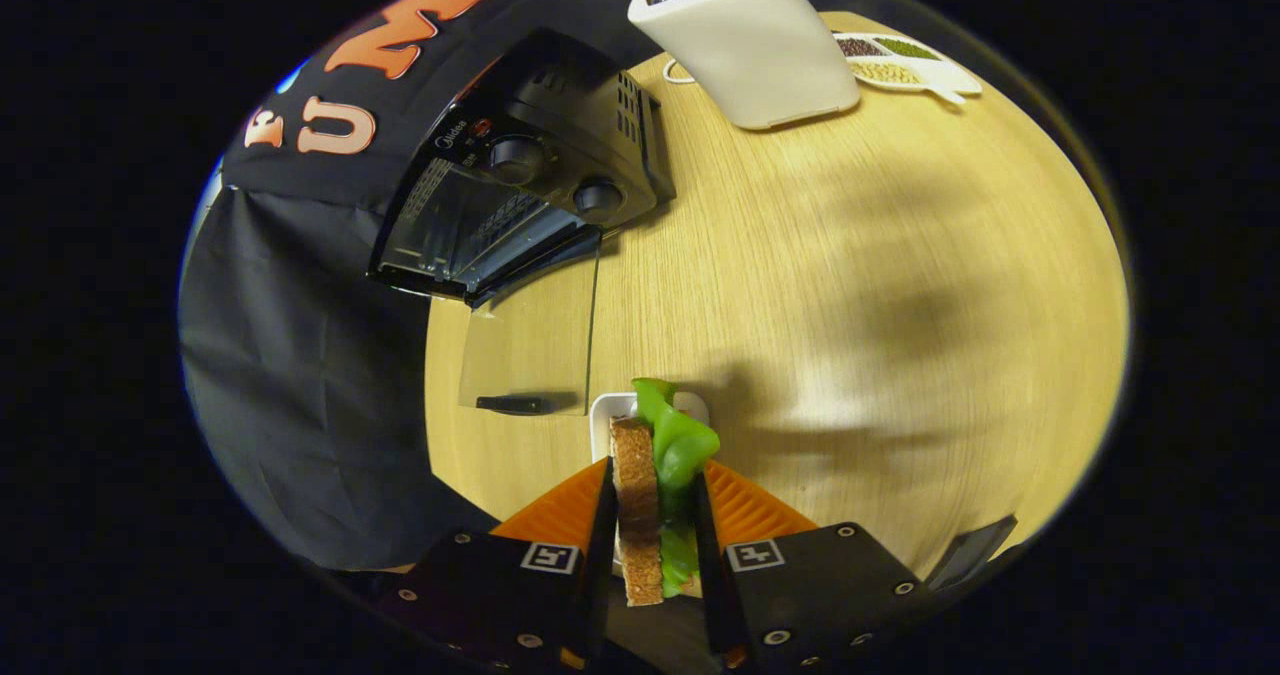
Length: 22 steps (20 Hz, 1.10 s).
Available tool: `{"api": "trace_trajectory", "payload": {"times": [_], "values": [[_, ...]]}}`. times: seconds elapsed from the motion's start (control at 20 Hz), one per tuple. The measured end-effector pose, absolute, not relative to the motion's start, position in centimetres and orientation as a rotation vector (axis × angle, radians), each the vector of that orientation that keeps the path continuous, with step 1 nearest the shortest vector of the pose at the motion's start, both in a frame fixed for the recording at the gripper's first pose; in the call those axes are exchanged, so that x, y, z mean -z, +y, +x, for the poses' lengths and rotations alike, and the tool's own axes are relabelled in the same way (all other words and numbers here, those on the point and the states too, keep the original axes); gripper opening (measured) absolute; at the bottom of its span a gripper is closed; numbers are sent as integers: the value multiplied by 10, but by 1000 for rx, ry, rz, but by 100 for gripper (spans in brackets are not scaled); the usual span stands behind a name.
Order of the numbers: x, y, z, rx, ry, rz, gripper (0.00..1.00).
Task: Open the toaster oven, put the food inside, and close the toaster oven door.
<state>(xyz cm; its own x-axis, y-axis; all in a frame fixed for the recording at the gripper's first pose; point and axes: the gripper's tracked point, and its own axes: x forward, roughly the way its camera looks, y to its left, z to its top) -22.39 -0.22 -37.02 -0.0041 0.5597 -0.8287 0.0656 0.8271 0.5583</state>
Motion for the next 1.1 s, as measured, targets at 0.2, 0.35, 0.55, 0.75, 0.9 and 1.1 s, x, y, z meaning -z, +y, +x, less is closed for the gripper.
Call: {"api": "trace_trajectory", "payload": {"times": [0.2,0.35,0.55,0.75,0.9,1.1], "values": [[356,-1,-228,-373,1524,520,34],[334,6,-216,-320,1452,589,34],[298,40,-186,-320,1312,725,33],[286,82,-151,-320,1216,832,33],[285,117,-131,-326,1171,894,33],[291,156,-110,-326,1108,1001,33]]}}
